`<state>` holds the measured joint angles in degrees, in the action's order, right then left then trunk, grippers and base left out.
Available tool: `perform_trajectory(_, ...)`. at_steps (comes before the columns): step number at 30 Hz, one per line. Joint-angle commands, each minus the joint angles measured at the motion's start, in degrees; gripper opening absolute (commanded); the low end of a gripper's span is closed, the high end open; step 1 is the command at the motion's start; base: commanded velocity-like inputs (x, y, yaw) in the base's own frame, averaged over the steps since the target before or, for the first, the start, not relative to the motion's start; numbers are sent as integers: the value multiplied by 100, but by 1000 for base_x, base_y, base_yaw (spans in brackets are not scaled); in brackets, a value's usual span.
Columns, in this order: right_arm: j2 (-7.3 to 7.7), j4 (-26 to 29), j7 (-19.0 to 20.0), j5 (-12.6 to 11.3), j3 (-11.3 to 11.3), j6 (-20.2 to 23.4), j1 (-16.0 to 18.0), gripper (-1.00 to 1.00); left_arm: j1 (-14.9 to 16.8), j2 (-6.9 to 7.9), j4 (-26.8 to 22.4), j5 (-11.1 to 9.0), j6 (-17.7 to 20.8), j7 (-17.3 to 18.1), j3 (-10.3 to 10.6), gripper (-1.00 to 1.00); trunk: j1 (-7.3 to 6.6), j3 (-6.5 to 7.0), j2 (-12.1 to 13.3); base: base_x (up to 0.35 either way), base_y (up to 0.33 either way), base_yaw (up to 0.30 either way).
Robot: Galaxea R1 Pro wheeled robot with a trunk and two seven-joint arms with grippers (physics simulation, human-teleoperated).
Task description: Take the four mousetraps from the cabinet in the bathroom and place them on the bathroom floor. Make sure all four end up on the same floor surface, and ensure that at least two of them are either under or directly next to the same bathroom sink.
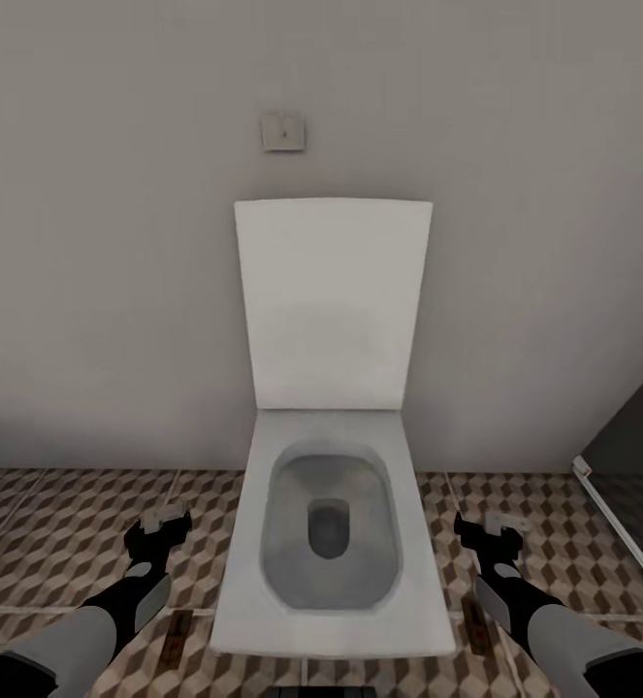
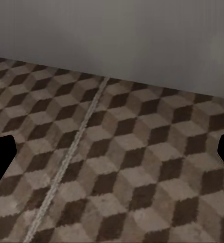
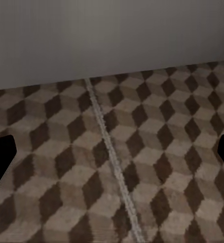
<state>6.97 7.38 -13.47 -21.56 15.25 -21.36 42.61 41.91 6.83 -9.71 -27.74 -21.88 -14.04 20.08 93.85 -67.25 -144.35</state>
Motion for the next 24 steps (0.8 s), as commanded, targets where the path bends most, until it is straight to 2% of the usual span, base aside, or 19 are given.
perform_trajectory(1,3,0,-22,-46,49,-12,2,100,2,2,-3,-20,-9,-37,47,100,-3,18,0,0,0,0)
perform_trajectory(12,11,0,-24,-46,48,-15,2,100,2,2,-2,-14,-19,-37,43,100,-32,262,15,0,0,0)
perform_trajectory(24,7,-3,-24,-49,44,-20,2,100,2,2,-4,-6,-40,-37,40,100,-32,262,15,0,0,0)
